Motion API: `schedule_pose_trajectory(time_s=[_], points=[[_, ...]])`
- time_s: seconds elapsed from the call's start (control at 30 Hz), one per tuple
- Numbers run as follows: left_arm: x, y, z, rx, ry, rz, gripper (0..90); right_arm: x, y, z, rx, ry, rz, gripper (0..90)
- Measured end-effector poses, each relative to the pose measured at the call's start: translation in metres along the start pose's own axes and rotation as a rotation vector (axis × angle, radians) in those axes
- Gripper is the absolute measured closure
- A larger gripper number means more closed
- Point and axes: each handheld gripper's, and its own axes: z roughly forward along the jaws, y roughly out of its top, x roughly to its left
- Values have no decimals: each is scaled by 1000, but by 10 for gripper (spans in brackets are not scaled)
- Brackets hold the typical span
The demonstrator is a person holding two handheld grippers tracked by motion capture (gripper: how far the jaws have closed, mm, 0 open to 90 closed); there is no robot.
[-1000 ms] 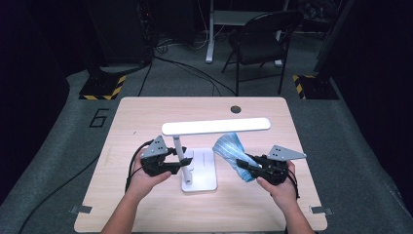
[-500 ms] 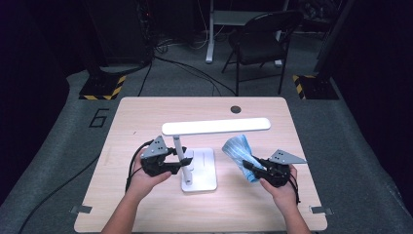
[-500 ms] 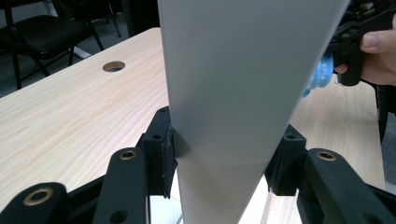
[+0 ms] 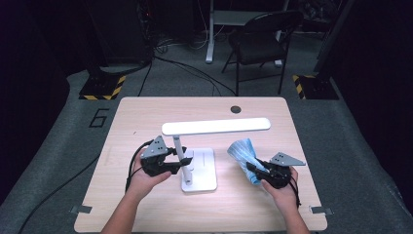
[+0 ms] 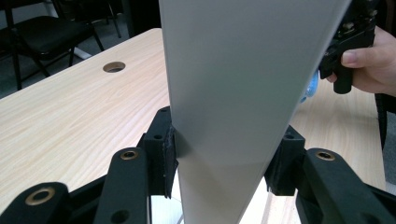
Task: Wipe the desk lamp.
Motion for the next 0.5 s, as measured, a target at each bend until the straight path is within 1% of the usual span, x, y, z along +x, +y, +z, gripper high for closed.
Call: schedule_pose_trajectory(time_s=[0.07,0.1,0.13,0.17,0.2,0.23,0.33,0.37,0.43,0.5], points=[[0,0,0,1,2,0,530,0,-1,1,0,-2,-1,661],[-1,0,0,-6,6,-1,529,0,-4,2,12,-17,-5,661],[-1,0,0,-6,6,-1,528,0,-4,2,12,-17,-5,661],[-1,0,0,-8,6,-2,527,0,-6,5,21,-25,-30,661],[-1,0,0,-6,5,-2,527,1,-6,5,27,-24,-34,661],[-1,0,0,-5,5,-3,527,1,-7,6,26,-30,-27,661],[-1,0,0,-3,4,-2,527,1,-9,9,40,-32,-41,660],[-1,0,0,-4,5,-2,527,2,-11,10,51,-40,-43,659],[-1,0,0,-4,4,-2,525,1,-14,13,68,-41,-41,657],[-1,0,0,-6,4,-3,523,0,-17,15,80,-37,-24,653]])
